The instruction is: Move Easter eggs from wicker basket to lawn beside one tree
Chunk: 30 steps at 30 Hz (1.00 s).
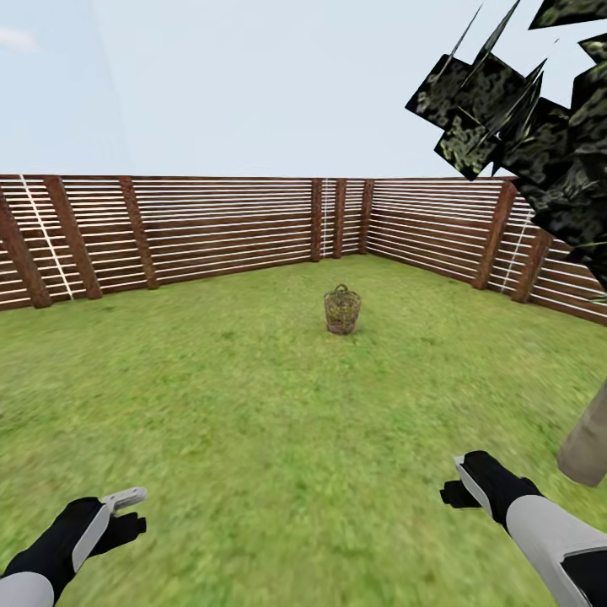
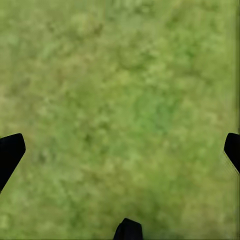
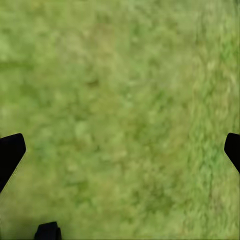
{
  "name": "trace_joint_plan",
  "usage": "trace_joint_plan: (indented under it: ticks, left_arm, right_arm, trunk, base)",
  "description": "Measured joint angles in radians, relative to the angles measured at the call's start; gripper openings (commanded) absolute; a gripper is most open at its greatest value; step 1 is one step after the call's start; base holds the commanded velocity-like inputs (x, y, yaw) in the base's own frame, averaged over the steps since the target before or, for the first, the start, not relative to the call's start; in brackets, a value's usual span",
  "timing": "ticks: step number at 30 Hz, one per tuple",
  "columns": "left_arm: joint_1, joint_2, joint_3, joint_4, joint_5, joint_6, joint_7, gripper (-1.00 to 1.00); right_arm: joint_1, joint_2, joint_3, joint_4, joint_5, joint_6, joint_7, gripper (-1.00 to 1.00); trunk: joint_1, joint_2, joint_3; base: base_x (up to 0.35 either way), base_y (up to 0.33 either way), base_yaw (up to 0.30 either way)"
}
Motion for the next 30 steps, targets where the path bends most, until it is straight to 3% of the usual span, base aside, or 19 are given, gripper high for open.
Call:
trace_joint_plan:
  ticks: [7, 15, 20, 24, 30]
  left_arm:
    - [0.0, 0.0, 0.0, 0.0, 0.002, 0.0, 0.0, 1.0]
    - [0.0, 0.002, 0.0, 0.0, 0.032, 0.0, 0.0, 1.0]
    - [0.0, 0.006, 0.0, 0.0, 0.044, 0.001, -0.001, 1.0]
    - [0.0, 0.005, 0.0, 0.0, 0.077, 0.001, -0.001, 1.0]
    - [0.0, 0.004, -0.001, 0.0, 0.083, 0.0, -0.001, 1.0]
  right_arm:
    - [0.0, 0.0, 0.0, 0.0, 0.0, 0.0, 0.0, 1.0]
    - [0.0, 0.004, 0.0, 0.0, 0.0, 0.0, 0.0, 1.0]
    - [0.0, 0.007, 0.001, 0.0, 0.0, 0.0, 0.0, 1.0]
    - [0.0, 0.008, 0.0, 0.0, 0.0, 0.0, 0.0, 1.0]
    - [0.0, 0.007, 0.0, 0.0, 0.0, -0.003, 0.002, 1.0]
  trunk:
    - [0.0, 0.0, 0.0]
    - [0.0, 0.0, 0.0]
    - [0.0, 0.0, 0.0]
    - [0.0, 0.0, 0.0]
    - [0.001, 0.0, 0.0]
  base:
    - [0.34, 0.0, 0.0]
    - [0.333, 0.047, 0.0]
    - [0.266, 0.222, 0.0]
    - [0.146, 0.301, 0.0]
    - [0.017, 0.344, -0.105]
